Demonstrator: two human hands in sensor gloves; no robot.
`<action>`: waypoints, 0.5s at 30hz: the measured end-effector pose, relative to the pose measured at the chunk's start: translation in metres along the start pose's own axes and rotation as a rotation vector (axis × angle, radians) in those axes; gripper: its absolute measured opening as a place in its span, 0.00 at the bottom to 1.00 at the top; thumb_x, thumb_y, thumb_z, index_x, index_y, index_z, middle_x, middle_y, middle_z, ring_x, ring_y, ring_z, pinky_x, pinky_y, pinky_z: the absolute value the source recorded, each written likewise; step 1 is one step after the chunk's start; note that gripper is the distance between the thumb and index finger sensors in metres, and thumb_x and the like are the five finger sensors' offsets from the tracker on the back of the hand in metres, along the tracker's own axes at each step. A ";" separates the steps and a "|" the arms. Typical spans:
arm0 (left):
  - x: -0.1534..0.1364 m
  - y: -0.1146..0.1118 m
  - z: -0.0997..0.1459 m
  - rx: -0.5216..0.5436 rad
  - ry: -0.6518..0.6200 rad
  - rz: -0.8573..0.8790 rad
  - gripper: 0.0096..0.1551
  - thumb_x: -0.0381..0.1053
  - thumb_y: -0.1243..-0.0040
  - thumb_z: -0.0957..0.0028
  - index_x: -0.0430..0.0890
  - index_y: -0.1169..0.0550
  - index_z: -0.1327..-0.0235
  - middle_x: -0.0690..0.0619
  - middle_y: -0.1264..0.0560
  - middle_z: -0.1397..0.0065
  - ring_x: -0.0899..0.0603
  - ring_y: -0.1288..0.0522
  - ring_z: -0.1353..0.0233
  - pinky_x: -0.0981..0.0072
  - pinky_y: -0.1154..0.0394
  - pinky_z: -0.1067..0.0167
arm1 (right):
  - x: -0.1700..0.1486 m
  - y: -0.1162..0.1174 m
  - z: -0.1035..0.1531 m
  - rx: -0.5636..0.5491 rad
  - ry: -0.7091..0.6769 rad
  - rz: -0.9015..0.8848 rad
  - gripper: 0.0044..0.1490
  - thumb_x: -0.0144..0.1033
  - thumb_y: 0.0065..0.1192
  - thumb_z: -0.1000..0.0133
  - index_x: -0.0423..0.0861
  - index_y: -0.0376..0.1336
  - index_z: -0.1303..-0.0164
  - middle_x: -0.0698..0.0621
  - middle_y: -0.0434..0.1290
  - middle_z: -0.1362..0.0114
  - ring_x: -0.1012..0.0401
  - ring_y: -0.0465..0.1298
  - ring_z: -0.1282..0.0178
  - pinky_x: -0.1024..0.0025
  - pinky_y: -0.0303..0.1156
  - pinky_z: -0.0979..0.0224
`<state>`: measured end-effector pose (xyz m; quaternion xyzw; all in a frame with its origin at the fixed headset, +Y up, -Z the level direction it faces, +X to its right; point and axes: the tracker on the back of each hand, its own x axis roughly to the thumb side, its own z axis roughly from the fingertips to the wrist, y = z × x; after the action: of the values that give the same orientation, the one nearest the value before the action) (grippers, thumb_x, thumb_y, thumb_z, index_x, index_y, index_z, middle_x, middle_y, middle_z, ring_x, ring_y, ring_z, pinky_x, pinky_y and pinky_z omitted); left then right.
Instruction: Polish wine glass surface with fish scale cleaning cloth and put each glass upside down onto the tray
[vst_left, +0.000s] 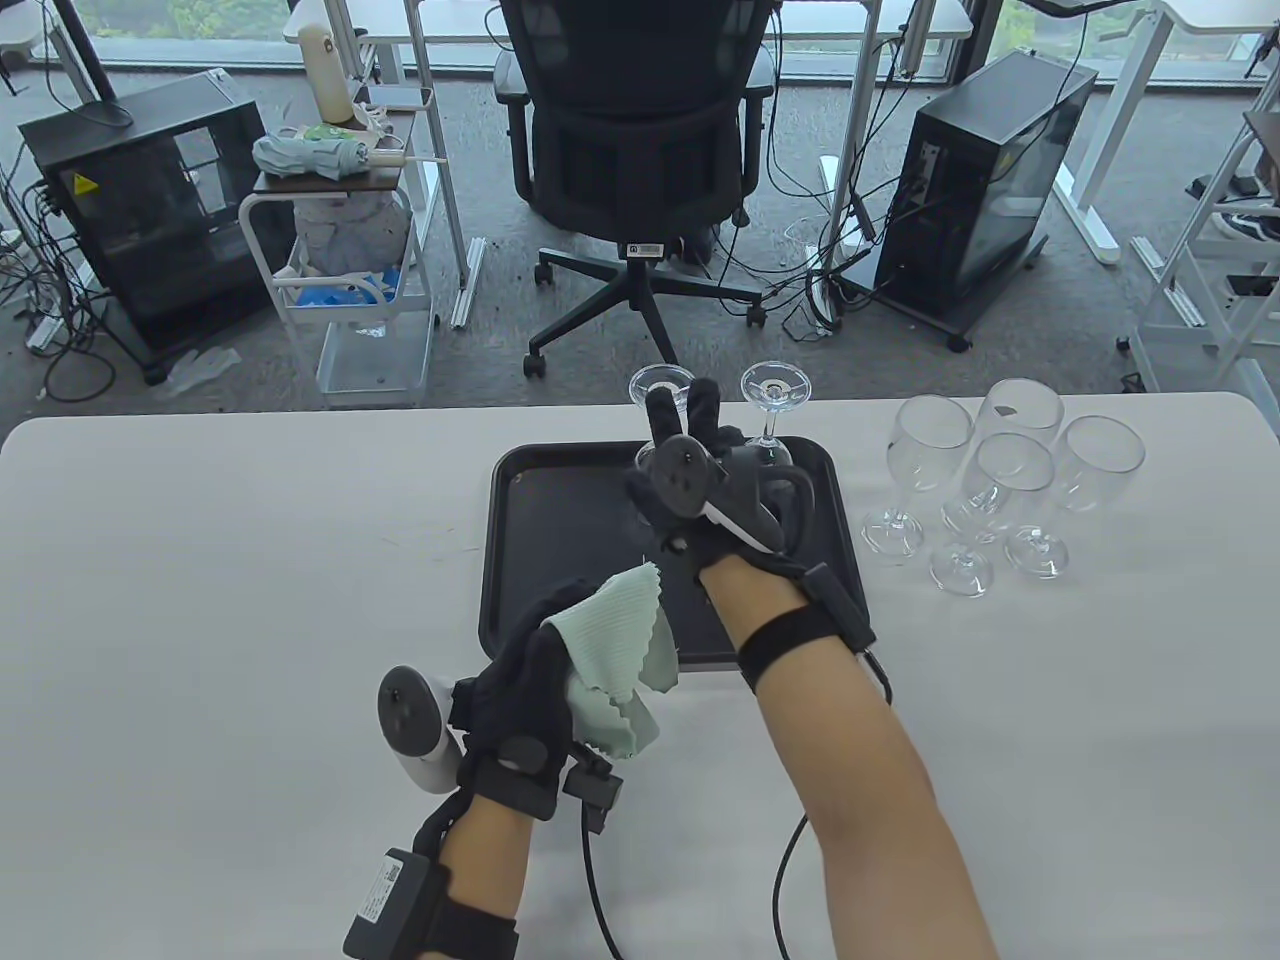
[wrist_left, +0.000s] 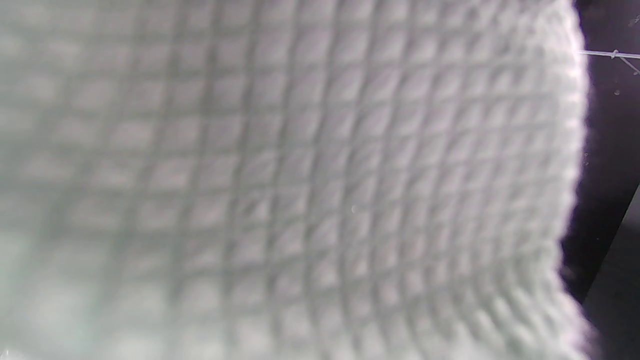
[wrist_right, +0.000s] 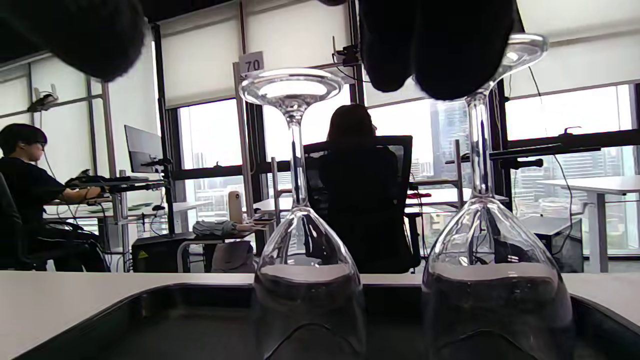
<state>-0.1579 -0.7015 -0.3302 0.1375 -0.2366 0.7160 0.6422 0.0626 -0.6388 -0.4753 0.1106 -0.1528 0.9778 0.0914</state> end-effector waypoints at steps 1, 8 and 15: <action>0.000 -0.001 0.000 0.002 0.000 0.000 0.31 0.68 0.55 0.40 0.55 0.28 0.30 0.51 0.32 0.21 0.36 0.29 0.26 0.37 0.22 0.41 | -0.006 -0.004 0.010 -0.005 -0.021 -0.030 0.52 0.72 0.60 0.45 0.60 0.45 0.17 0.46 0.48 0.13 0.43 0.69 0.25 0.49 0.75 0.34; 0.000 -0.001 0.001 0.002 -0.002 0.010 0.31 0.68 0.55 0.40 0.55 0.28 0.30 0.51 0.32 0.20 0.36 0.30 0.25 0.37 0.23 0.41 | -0.139 0.001 0.123 0.136 0.320 -0.359 0.46 0.70 0.62 0.45 0.53 0.59 0.23 0.44 0.65 0.20 0.43 0.72 0.28 0.47 0.75 0.35; 0.002 0.000 0.001 0.007 -0.006 0.022 0.31 0.68 0.56 0.40 0.55 0.28 0.30 0.52 0.32 0.20 0.36 0.30 0.25 0.37 0.23 0.40 | -0.254 0.025 0.177 0.106 0.803 -0.479 0.58 0.72 0.65 0.47 0.50 0.47 0.18 0.39 0.54 0.16 0.38 0.62 0.23 0.43 0.68 0.29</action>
<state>-0.1585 -0.7008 -0.3282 0.1392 -0.2377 0.7234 0.6330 0.3339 -0.7550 -0.3799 -0.2395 -0.0251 0.9010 0.3607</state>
